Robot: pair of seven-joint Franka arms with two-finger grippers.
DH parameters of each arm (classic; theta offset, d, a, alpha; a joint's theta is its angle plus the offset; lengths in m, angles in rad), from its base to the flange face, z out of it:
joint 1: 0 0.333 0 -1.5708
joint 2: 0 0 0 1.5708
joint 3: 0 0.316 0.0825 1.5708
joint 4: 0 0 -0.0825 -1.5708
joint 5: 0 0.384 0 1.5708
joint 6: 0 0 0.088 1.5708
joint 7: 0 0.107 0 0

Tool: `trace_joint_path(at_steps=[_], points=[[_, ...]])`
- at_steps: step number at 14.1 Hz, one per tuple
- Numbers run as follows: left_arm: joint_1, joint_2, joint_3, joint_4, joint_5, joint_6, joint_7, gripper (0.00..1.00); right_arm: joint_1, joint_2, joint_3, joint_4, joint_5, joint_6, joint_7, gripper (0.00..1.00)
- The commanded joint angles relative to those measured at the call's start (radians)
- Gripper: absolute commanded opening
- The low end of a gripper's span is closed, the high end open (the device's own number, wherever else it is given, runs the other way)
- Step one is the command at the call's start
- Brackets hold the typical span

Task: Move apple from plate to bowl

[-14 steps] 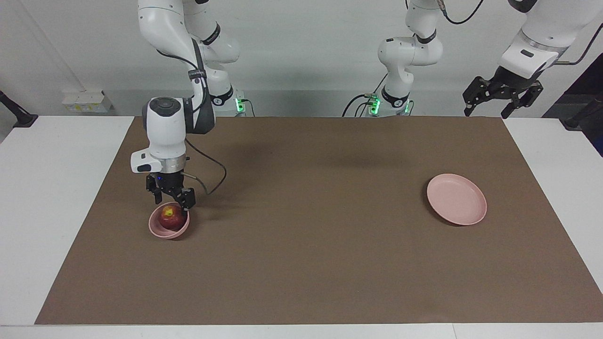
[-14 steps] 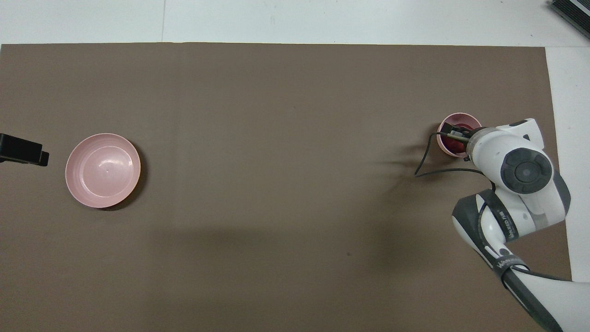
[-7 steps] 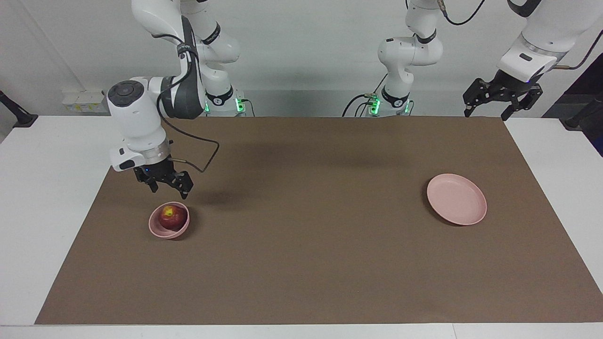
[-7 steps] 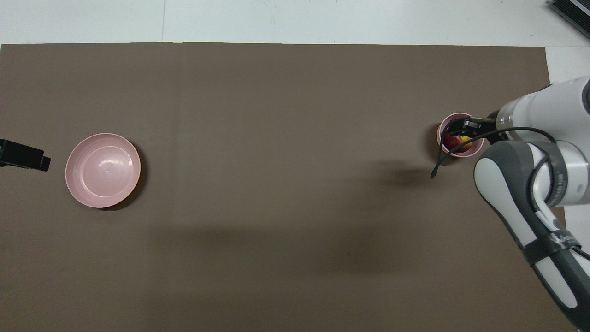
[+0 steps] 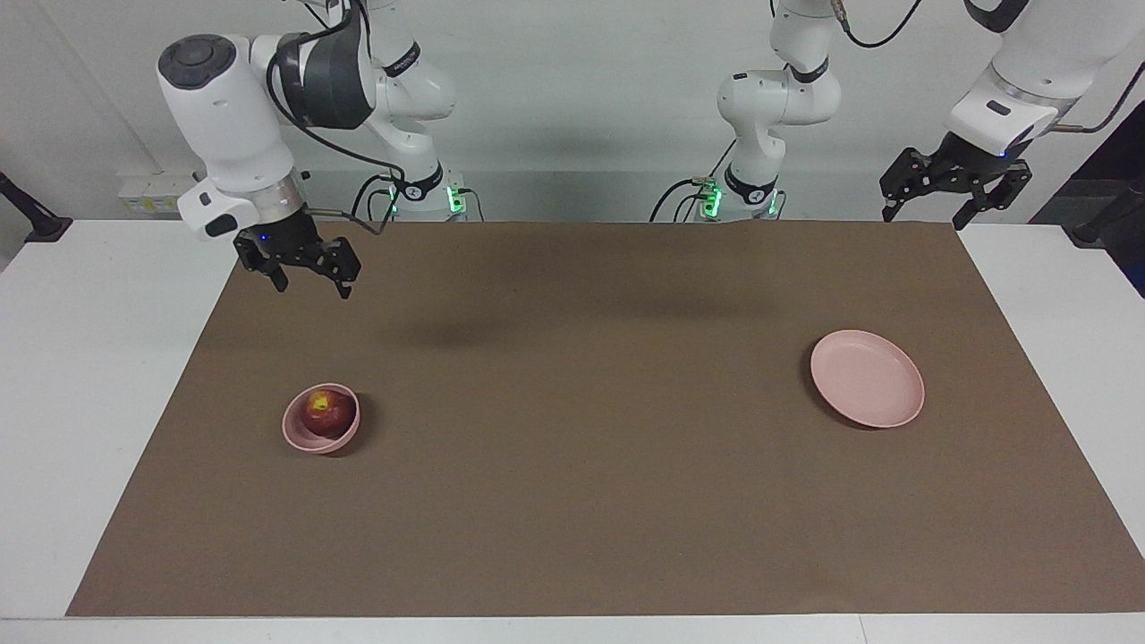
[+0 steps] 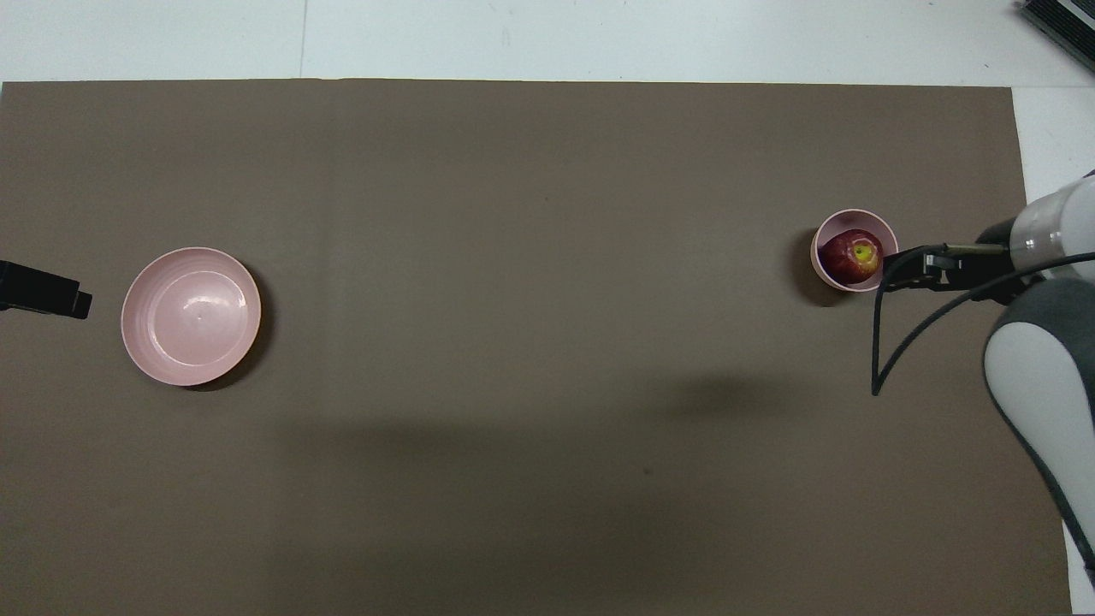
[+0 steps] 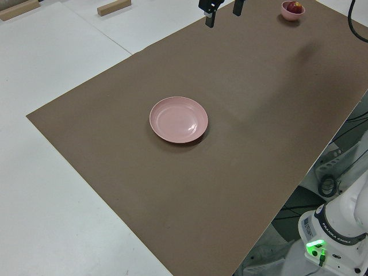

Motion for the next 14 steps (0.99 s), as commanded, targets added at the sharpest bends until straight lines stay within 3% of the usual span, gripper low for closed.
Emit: trace_joint_path(at_steps=[1,7,14], points=[[0.002,-0.022,0.001,-0.018,-0.007,0.006,0.013,1.00,-0.015,-0.002,0.002,0.082,0.029,-0.121,-0.038,1.00],[0.002,-0.022,0.002,-0.018,-0.007,0.007,0.013,1.00,-0.029,0.054,-0.001,0.277,0.060,-0.321,-0.038,1.00],[0.002,-0.022,0.001,-0.018,-0.007,0.006,0.013,1.00,-0.024,0.056,-0.003,0.282,0.041,-0.347,-0.038,1.00]])
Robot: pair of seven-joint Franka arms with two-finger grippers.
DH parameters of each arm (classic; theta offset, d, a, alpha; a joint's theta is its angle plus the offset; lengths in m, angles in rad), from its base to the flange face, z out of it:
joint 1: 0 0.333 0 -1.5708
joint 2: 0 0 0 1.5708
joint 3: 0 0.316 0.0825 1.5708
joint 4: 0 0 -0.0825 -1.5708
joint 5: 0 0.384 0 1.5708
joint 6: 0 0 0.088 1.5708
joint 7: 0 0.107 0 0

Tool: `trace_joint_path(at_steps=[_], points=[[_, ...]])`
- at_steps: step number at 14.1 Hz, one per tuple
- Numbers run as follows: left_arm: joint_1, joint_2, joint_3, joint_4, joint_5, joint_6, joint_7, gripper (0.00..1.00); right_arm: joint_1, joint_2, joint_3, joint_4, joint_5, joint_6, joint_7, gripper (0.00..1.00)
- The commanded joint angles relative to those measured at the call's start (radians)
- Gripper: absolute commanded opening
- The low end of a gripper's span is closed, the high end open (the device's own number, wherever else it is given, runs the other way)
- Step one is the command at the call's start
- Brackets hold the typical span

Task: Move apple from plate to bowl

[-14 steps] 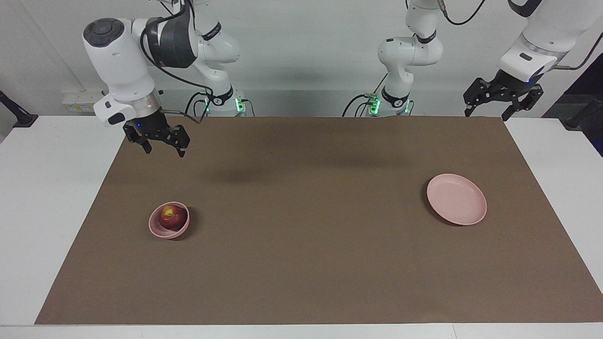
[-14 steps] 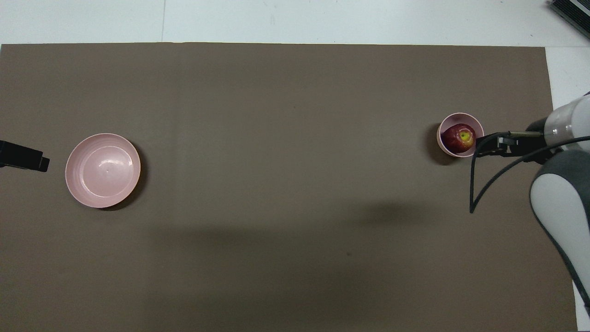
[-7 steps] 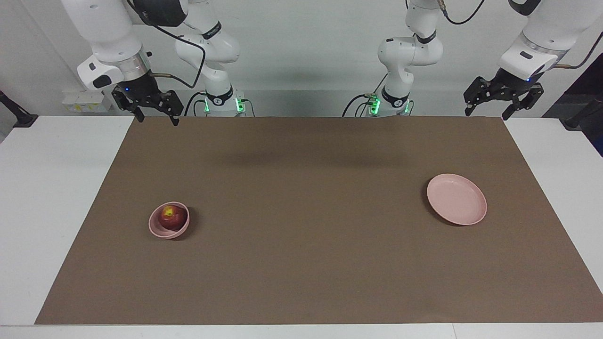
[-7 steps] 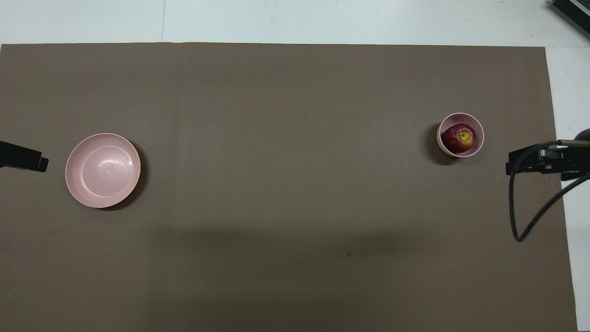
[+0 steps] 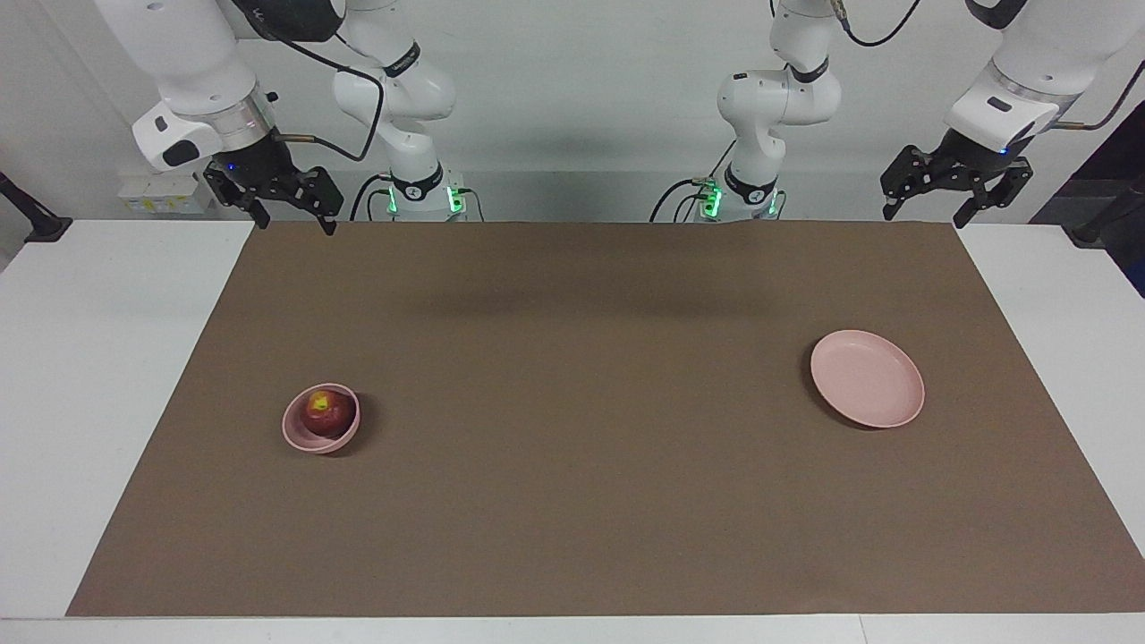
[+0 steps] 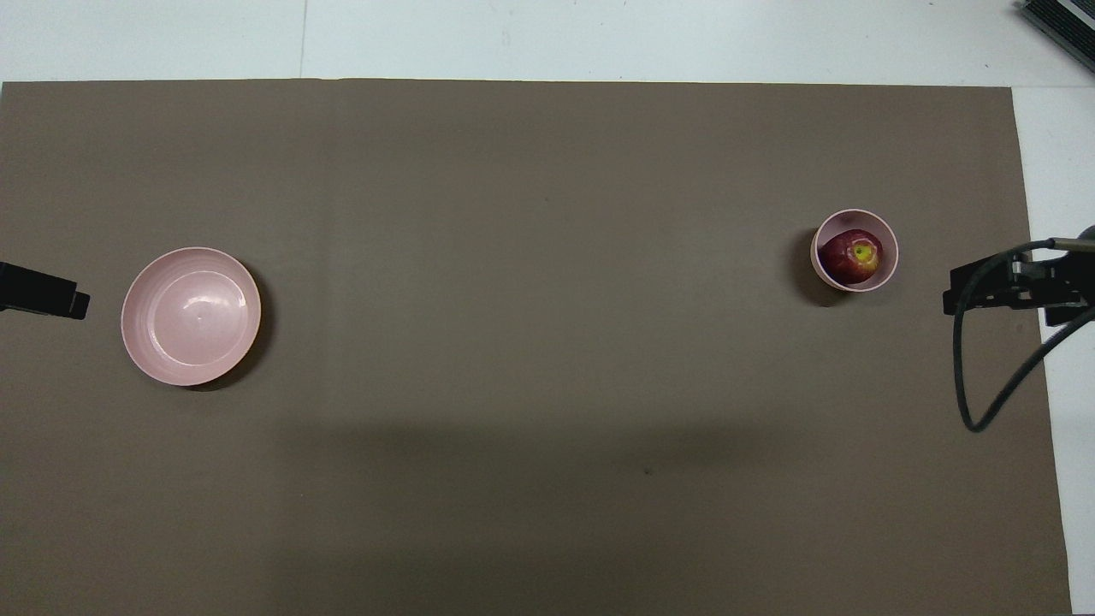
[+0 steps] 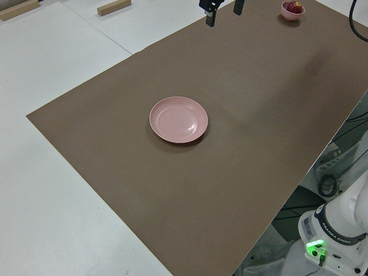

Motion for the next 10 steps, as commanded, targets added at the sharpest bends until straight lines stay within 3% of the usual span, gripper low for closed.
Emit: trace_joint_path(at_steps=[1,5,10], points=[[0.002,-0.018,0.003,-0.018,-0.007,0.006,0.013,1.00,-0.012,0.019,0.002,0.045,0.013,-0.041,-0.038,1.00],[0.002,-0.018,0.001,-0.018,-0.007,0.006,0.013,1.00,-0.007,0.097,0.001,0.195,-0.015,-0.109,-0.084,1.00],[0.002,-0.018,0.003,-0.018,-0.007,0.006,0.013,1.00,-0.003,0.102,0.002,0.199,-0.018,-0.103,-0.082,1.00]])
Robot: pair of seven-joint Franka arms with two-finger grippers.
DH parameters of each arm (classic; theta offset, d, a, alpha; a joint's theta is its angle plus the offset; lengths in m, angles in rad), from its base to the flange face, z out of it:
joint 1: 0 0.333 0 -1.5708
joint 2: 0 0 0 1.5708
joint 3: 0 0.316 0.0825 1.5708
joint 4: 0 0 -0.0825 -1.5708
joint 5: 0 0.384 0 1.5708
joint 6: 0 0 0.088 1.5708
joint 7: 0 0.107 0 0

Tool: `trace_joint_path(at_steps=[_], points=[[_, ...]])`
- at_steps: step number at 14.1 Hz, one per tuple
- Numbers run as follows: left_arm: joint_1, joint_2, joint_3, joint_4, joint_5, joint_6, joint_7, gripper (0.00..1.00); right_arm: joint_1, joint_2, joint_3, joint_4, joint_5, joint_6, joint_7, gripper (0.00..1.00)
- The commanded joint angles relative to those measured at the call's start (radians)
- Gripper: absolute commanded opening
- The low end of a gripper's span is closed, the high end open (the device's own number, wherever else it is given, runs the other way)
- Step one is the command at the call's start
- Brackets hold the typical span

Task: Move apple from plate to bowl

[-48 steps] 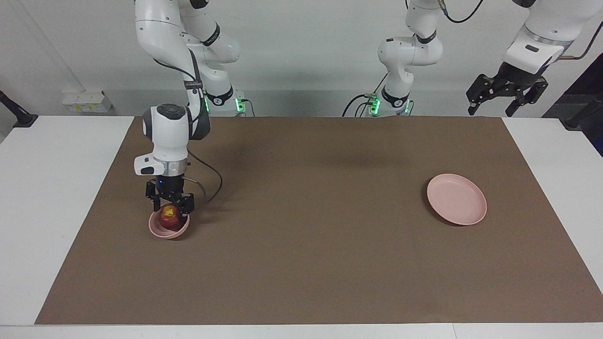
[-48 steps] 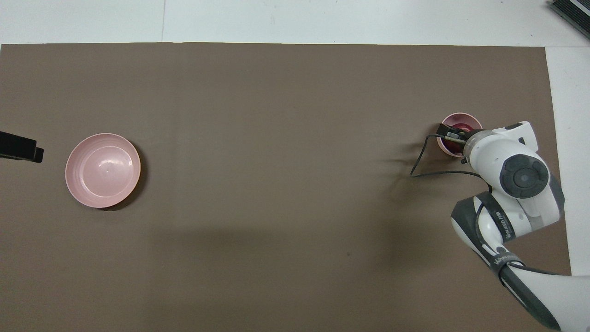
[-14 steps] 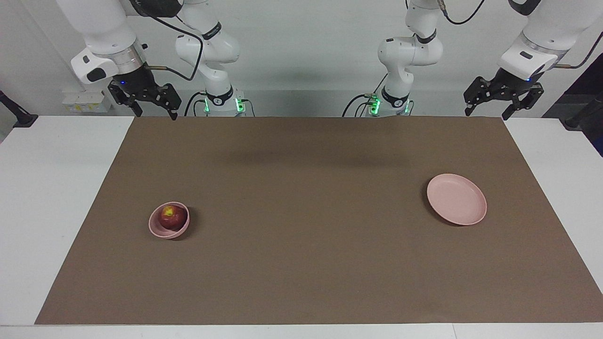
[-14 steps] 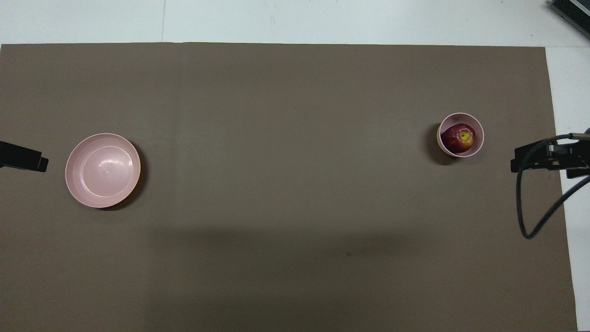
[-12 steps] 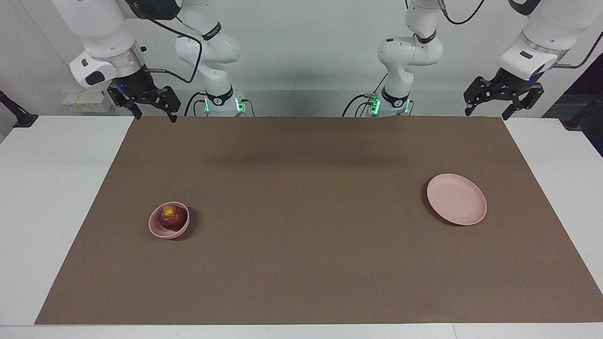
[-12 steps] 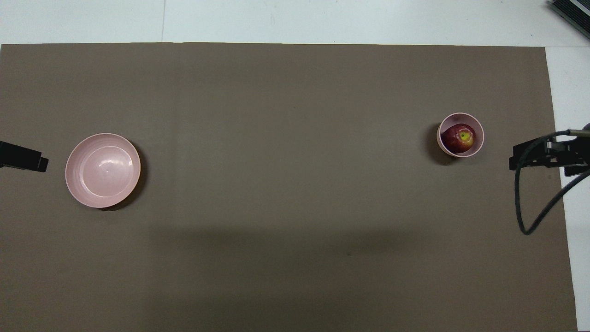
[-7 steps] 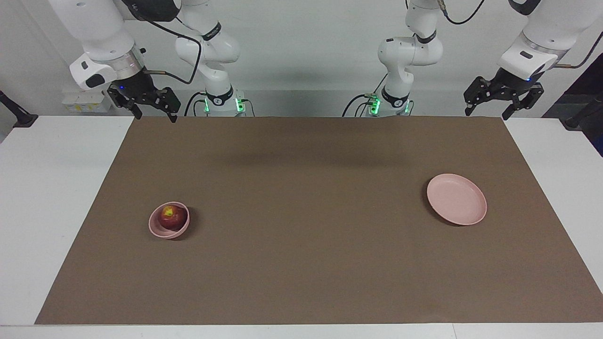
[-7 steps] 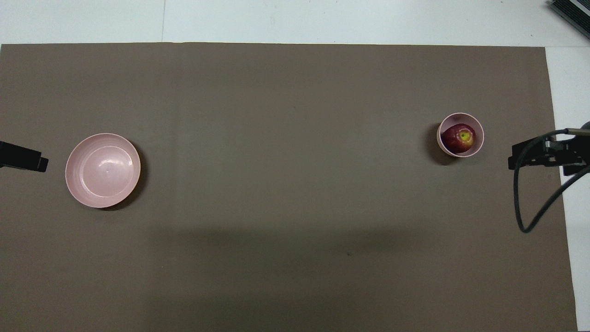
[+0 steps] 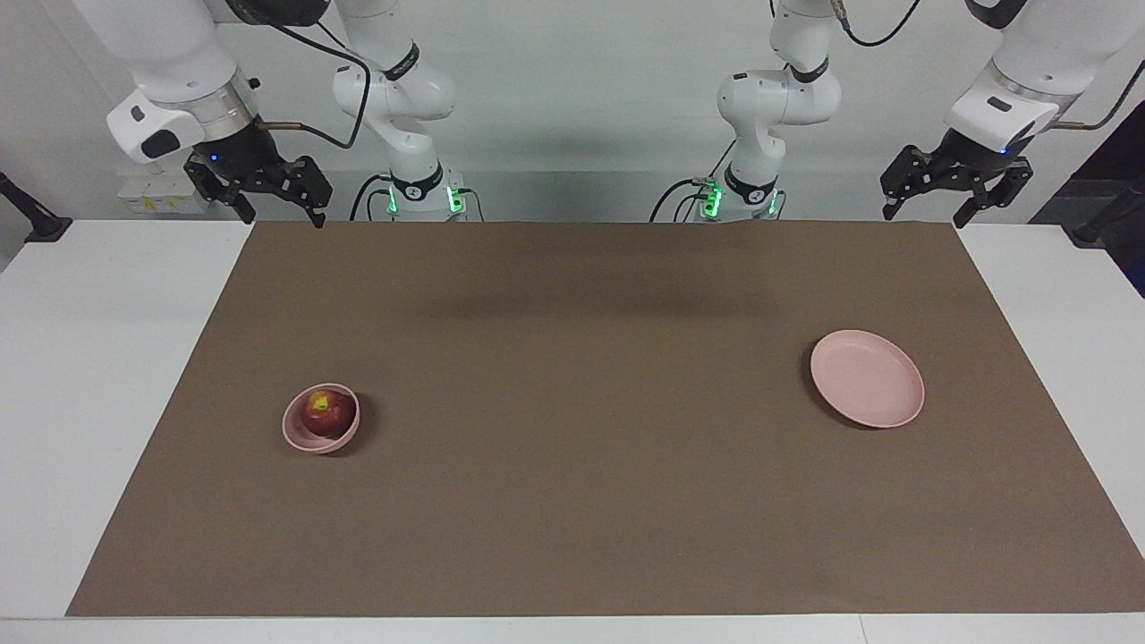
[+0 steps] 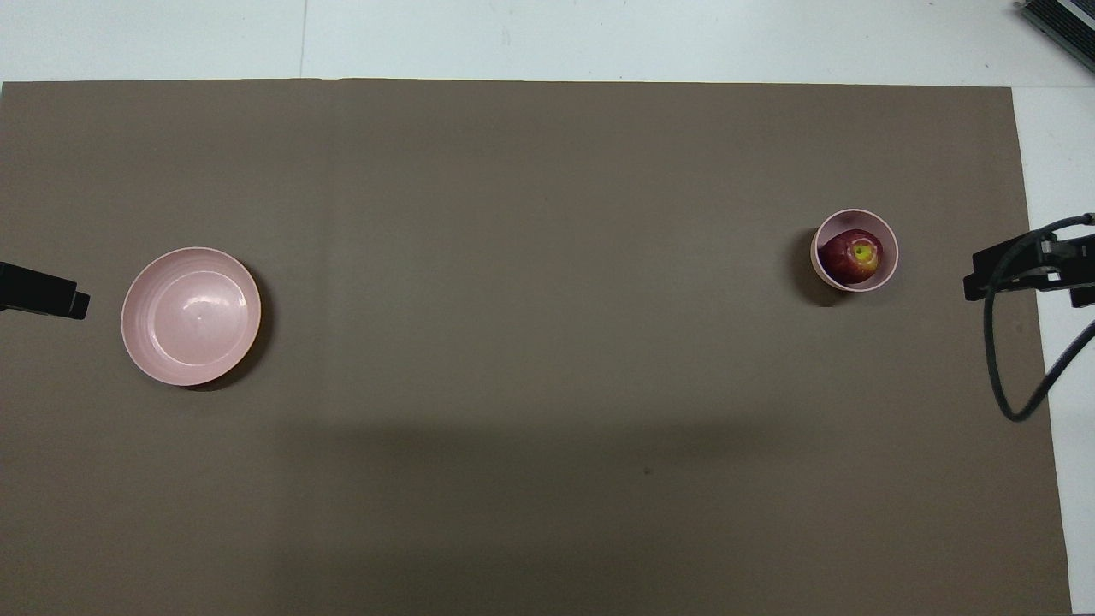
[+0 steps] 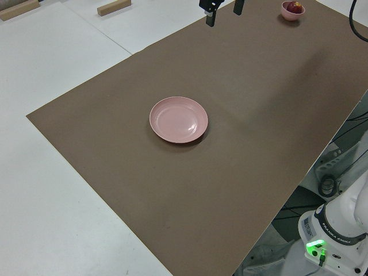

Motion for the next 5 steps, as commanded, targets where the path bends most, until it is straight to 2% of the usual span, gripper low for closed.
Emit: trace_joint_path(at_steps=[1,5], points=[[0.002,-0.018,0.001,-0.018,-0.007,0.006,0.013,1.00,-0.001,0.019,0.003,0.035,-0.011,-0.021,-0.030,1.00],[0.002,-0.018,0.003,-0.018,-0.007,0.006,0.013,1.00,0.000,0.019,0.003,0.032,-0.011,-0.013,-0.027,1.00]])
